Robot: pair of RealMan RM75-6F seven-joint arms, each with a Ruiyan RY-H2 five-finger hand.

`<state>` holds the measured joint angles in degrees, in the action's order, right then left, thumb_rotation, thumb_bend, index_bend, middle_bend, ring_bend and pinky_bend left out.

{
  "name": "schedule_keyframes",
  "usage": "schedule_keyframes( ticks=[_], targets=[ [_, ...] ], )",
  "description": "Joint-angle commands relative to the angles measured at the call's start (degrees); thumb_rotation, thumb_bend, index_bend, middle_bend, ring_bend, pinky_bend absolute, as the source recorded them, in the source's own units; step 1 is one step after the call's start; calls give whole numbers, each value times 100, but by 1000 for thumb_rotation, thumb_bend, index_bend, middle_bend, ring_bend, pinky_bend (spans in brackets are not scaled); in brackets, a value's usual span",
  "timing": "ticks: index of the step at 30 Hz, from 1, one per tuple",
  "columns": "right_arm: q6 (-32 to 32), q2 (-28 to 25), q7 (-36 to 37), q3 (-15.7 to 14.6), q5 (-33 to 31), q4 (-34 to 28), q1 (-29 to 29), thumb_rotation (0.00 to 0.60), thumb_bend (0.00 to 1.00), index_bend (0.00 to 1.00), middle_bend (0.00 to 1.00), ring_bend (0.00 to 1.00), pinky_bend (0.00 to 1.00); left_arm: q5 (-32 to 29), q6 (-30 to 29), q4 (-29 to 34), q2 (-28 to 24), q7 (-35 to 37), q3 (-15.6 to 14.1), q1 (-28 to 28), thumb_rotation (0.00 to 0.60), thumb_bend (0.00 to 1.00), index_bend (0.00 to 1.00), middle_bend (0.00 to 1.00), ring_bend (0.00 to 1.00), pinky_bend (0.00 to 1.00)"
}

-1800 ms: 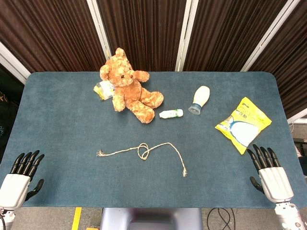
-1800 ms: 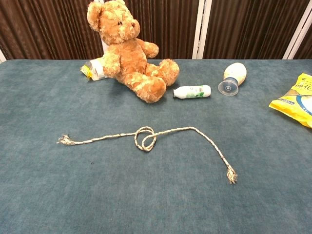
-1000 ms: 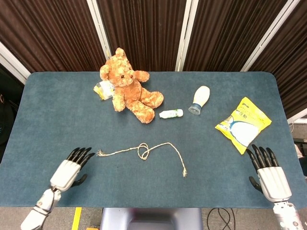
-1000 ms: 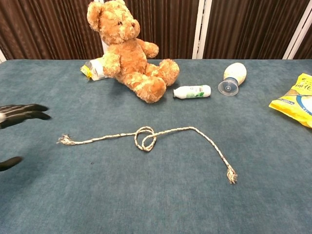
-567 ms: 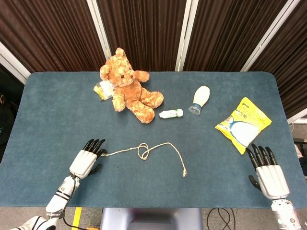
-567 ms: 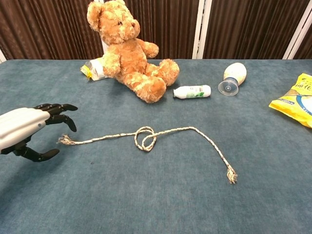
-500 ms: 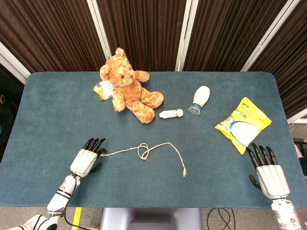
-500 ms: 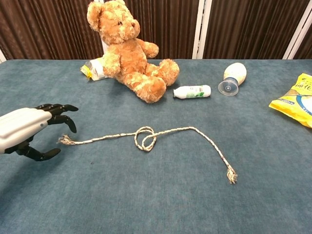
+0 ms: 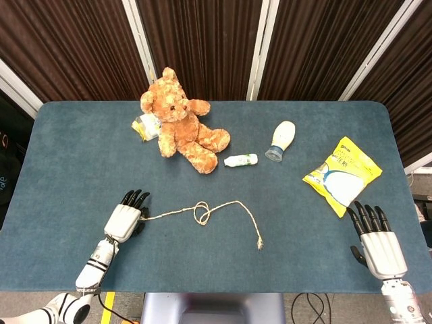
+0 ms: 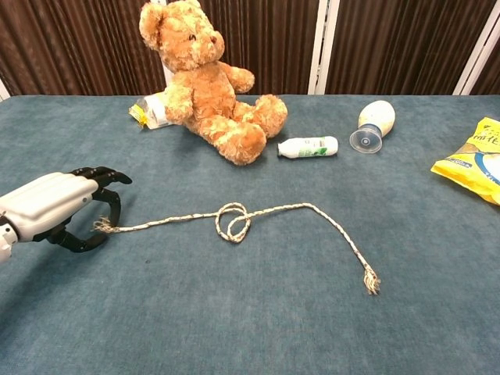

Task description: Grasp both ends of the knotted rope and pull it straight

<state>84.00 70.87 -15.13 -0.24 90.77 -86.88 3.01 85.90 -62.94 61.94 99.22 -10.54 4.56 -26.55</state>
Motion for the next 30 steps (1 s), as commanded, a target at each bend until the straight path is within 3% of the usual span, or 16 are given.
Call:
schedule_keyframes(
  ticks=[1,11,30],
  targets=[
    [2,-4,3,7,-16,3,0,600,342,0,0,0,0,-34,12,-77,40,-27,-9,-36,600,394,522,102,0,110],
    [-9,2,2,30,-68,9,14,600,342,0,0,0,0,-91,20,-188,118,-30,-42,-134,600,390,499,104,0,111],
    [-124,155,-2,-37,89,156,127,600,342,0,0,0,0,-131,-68,-109,-17,24,-94,-193,600,450,614,127,0,120]
  ],
)
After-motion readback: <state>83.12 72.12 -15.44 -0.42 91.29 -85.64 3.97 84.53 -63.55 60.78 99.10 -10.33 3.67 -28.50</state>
